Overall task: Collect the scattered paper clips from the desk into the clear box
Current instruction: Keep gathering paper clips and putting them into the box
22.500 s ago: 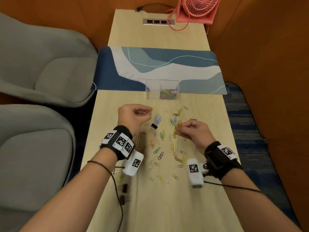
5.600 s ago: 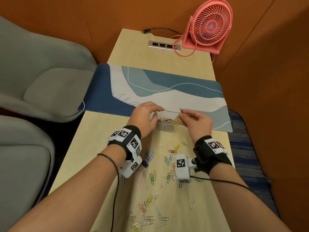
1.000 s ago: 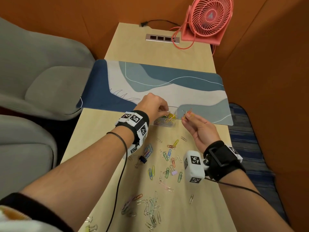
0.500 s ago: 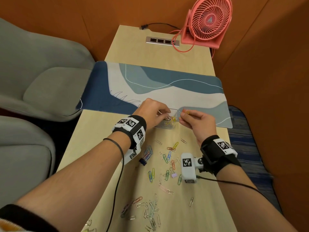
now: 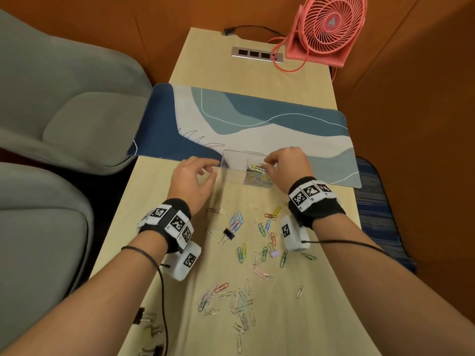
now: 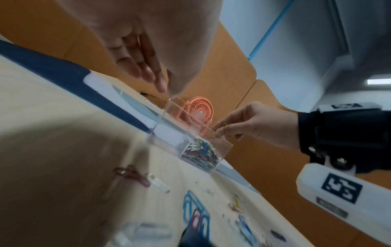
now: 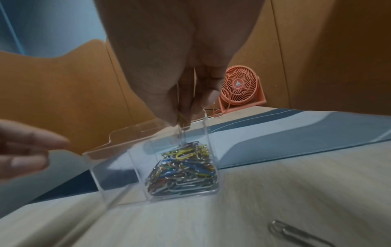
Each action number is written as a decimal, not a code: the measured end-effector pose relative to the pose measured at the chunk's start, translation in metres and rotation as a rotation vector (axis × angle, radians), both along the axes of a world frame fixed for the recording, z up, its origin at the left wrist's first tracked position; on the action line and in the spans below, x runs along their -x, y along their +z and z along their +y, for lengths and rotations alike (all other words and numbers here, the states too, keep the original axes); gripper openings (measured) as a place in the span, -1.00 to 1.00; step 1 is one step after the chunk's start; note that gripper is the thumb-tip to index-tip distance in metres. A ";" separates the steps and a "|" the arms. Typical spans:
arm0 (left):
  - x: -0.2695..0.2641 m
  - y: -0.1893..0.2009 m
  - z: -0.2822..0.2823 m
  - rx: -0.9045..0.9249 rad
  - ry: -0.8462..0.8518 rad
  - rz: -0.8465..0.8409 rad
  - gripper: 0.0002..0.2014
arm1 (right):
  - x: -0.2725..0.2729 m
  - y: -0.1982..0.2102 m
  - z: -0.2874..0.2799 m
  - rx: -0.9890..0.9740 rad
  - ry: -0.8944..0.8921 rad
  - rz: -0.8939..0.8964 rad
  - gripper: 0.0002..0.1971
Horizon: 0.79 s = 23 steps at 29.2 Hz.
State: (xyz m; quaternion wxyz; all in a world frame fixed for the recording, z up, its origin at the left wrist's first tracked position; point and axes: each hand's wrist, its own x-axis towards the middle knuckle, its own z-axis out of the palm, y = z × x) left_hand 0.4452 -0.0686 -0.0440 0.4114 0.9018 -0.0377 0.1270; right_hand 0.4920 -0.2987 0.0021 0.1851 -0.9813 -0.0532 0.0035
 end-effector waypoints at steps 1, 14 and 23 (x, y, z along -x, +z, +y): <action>0.005 -0.007 0.004 -0.013 0.007 0.038 -0.77 | 0.002 0.001 0.001 0.017 -0.001 -0.006 -0.79; 0.071 -0.041 0.003 -0.381 -0.356 0.228 -0.39 | 0.101 -0.014 0.000 -0.089 0.145 0.106 -0.83; 0.130 -0.031 0.012 -0.479 -0.358 0.279 -0.42 | 0.199 -0.050 0.027 0.142 0.456 0.272 -0.52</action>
